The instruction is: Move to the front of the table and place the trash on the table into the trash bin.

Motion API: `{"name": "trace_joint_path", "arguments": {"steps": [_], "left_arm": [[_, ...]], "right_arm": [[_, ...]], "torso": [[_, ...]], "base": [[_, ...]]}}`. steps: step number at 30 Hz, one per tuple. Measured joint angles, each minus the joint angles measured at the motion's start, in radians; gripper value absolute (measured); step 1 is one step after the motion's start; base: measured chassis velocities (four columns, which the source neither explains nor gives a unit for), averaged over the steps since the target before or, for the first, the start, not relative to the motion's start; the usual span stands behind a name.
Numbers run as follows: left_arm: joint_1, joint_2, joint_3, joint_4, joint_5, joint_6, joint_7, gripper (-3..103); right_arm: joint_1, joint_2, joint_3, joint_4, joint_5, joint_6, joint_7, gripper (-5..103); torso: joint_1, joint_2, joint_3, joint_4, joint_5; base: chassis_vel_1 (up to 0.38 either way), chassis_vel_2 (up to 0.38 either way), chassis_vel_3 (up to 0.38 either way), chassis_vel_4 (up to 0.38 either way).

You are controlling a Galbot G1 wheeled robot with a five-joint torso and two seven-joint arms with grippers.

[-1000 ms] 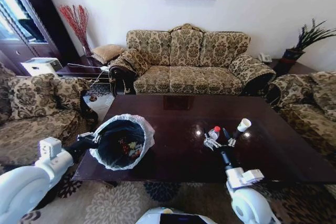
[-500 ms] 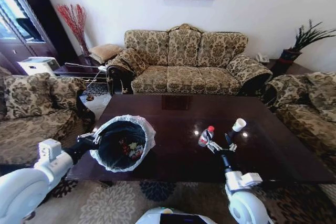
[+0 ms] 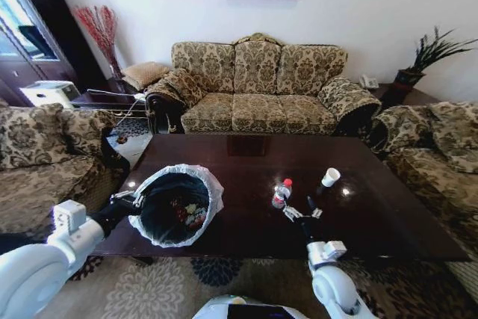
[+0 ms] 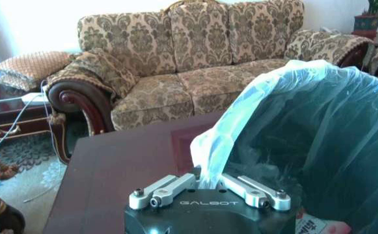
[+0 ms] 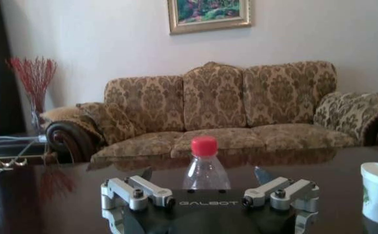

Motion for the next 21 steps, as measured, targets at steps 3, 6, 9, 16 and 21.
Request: {"name": "trace_joint_path", "arguments": {"steps": [3,6,9,16,21], "left_arm": [[-0.002,-0.002,0.004,0.000,0.001,0.000,0.001,0],[-0.003,-0.003,0.006,0.001,0.001,-0.001,0.001,0],[-0.003,-0.003,0.007,0.004,0.002,-0.008,0.003,0],[-0.002,-0.001,0.009,0.007,-0.001,-0.023,0.010,0],[-0.004,0.004,0.010,0.013,-0.002,-0.023,0.011,0]], "right_arm": [[0.029,0.005,-0.012,-0.028,0.000,-0.034,0.013,100],[0.044,0.009,-0.023,-0.041,0.002,-0.048,0.018,100],[0.095,0.023,-0.049,-0.086,0.000,-0.075,0.029,100],[0.180,0.061,-0.074,-0.171,0.017,-0.116,0.032,96],[0.207,0.067,-0.076,-0.199,0.018,-0.123,0.035,75]], "torso": [[0.000,0.000,0.000,-0.0005,0.0014],[0.000,0.000,0.000,-0.0007,0.0007],[0.000,0.000,0.000,-0.0003,0.0003],[0.000,0.000,0.000,-0.0002,0.0008],[0.000,0.000,0.000,-0.0003,0.0005]], "base": [[0.000,0.000,0.000,0.000],[0.000,0.000,0.000,0.000],[0.000,0.000,0.000,0.000],[0.000,0.000,0.000,0.000],[0.000,0.000,0.000,0.000]]}}
